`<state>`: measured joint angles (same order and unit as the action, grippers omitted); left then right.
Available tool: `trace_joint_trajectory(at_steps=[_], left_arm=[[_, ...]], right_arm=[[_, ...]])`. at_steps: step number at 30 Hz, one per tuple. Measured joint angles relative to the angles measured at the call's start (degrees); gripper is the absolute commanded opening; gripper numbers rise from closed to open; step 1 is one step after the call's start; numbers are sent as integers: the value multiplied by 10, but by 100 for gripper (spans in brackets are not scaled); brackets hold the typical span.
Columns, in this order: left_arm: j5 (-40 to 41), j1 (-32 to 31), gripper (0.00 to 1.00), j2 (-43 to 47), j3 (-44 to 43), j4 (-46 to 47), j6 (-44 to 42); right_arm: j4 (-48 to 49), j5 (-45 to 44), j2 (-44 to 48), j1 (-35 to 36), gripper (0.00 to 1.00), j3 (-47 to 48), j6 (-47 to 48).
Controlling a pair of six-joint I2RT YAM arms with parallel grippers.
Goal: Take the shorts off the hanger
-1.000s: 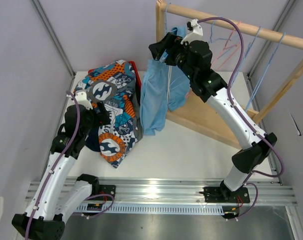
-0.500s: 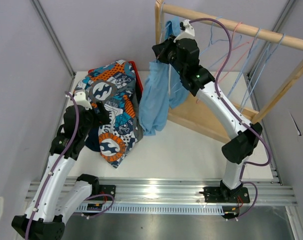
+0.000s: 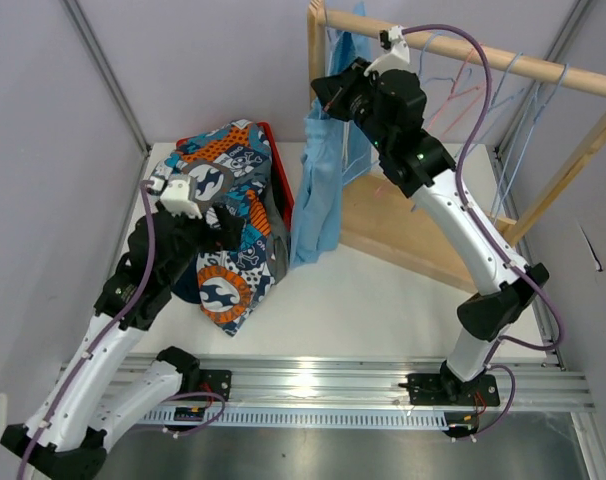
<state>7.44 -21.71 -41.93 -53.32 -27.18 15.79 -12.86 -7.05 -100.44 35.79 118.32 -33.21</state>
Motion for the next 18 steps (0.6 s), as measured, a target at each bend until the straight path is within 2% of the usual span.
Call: trace_joint_trajectory(at_steps=[6,17,18], left_arm=[[-28,-117,99,-58,-66,85,-15],[-115,-227,99,-126,-90,229,-10],[-118,-236,92,-129,-90,239,-9]], right_arm=[[-18,20,31,9,0,21,-29],[3,16,88,50,0,-41,-54],[3,15,89,50,0,-43,-57]])
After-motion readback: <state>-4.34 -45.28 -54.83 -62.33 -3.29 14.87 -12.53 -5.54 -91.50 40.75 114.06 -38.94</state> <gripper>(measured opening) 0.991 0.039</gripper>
